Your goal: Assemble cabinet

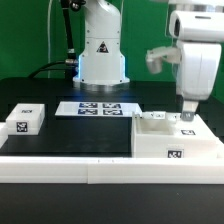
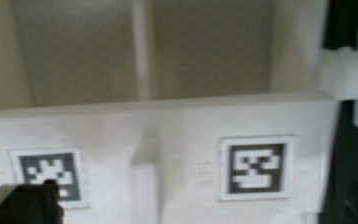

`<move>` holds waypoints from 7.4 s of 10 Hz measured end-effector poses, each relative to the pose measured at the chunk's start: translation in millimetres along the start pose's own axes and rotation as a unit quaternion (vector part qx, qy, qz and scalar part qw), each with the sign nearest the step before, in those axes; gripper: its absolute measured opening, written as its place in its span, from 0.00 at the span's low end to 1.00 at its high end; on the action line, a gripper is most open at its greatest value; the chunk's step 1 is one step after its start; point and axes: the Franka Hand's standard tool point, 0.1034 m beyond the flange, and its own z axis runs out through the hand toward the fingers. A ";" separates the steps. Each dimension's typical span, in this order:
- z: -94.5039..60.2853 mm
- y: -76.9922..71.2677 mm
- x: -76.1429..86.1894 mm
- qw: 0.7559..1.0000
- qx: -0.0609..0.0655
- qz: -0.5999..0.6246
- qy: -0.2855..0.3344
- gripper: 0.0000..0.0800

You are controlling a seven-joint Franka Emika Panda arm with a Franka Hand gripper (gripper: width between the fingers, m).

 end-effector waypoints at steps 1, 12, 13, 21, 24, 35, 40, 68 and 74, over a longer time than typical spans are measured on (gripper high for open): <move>-4.6 -14.8 -3.0 1.000 0.003 0.003 -0.004 1.00; 9.2 -92.4 -24.0 1.000 0.003 -0.005 0.001 1.00; 15.4 -101.8 -24.7 1.000 -0.004 -0.005 0.009 1.00; 60.2 -135.0 -22.9 0.999 0.001 -0.015 0.035 1.00; 63.8 -137.7 -23.6 0.999 0.005 -0.015 0.034 0.69; 55.9 -138.2 -28.4 1.000 0.014 -0.015 0.023 0.08; 16.6 -125.2 -46.4 1.000 0.026 -0.012 -0.010 0.09; 15.0 -85.7 -53.6 0.999 0.029 -0.007 -0.012 0.09; 14.2 -81.1 -54.2 0.999 0.031 -0.015 -0.013 0.09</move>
Offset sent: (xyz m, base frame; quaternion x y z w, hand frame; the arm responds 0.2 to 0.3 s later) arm -0.0722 -0.0100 0.0036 0.0086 0.0107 -0.0195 0.9997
